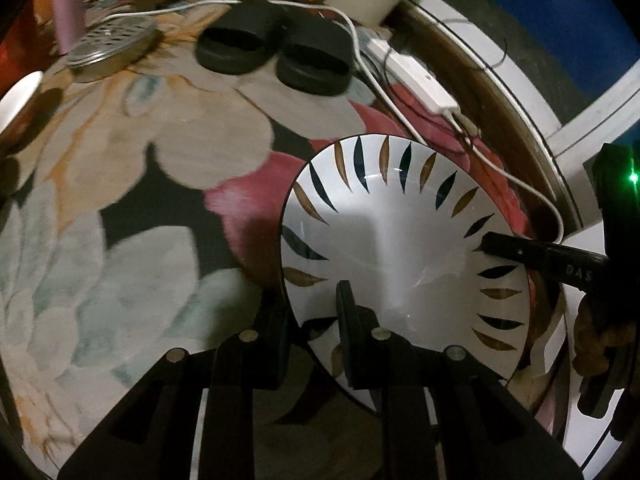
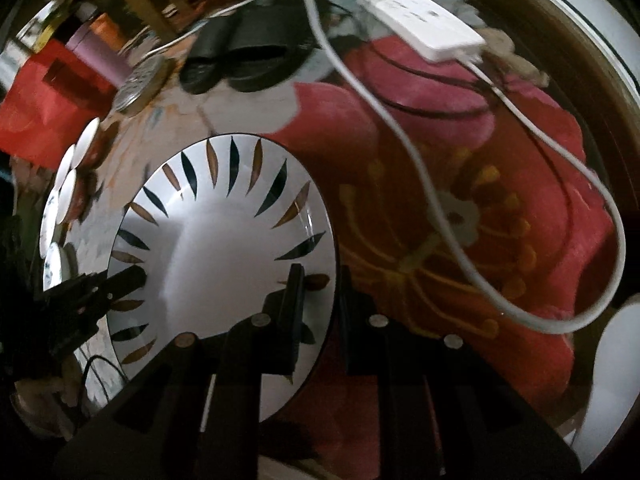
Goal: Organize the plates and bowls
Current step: 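Lower the leaf-pattern plate onto the cloth near the power strip and open both tools, then move both tools back to the large bear plate, then grasp the large bear plate rim with the right tool while the left tool grips it too, then carry the large bear plate over the leaf-pattern plate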
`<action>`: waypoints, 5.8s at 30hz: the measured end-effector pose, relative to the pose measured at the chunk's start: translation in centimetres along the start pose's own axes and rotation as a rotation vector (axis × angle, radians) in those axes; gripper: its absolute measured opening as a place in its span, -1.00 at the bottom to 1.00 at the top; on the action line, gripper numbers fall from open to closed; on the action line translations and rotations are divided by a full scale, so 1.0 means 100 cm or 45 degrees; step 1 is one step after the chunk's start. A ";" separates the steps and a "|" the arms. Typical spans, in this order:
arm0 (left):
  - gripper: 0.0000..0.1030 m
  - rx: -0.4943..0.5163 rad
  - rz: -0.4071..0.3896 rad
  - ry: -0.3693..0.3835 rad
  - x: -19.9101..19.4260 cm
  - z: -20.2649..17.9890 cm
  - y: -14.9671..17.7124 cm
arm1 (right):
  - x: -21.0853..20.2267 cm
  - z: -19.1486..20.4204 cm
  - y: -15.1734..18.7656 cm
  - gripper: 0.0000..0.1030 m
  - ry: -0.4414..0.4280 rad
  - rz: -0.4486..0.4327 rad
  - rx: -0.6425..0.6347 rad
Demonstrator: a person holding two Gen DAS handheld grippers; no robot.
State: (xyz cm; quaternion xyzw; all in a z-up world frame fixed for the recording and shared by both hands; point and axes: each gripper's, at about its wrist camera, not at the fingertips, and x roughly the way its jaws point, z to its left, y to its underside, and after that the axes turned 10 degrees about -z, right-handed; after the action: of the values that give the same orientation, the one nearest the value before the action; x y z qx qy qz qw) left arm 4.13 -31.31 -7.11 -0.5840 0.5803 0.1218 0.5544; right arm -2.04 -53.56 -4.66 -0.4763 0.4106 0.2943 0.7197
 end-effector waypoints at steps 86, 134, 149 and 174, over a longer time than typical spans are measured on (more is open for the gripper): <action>0.80 -0.437 -0.155 -0.404 -0.150 0.239 0.055 | 0.066 0.287 0.025 1.00 -0.120 -0.029 -0.366; 0.64 -0.759 -0.156 -0.680 -0.223 0.407 0.127 | 0.138 0.462 0.082 -0.16 -0.341 0.288 -0.554; -0.47 -0.699 -0.129 -0.550 -0.218 0.411 0.125 | 0.144 0.476 0.092 -0.64 -0.313 0.274 -0.671; -0.47 -0.421 -0.149 -0.421 -0.189 0.325 0.051 | 0.097 0.387 0.045 -0.71 -0.278 0.180 -0.421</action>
State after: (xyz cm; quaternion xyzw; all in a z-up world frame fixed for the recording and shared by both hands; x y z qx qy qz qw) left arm 10.67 6.08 -6.38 -0.6716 0.4190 0.2769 0.5447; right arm 11.02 -15.71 -7.04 -0.5232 0.3088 0.4572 0.6495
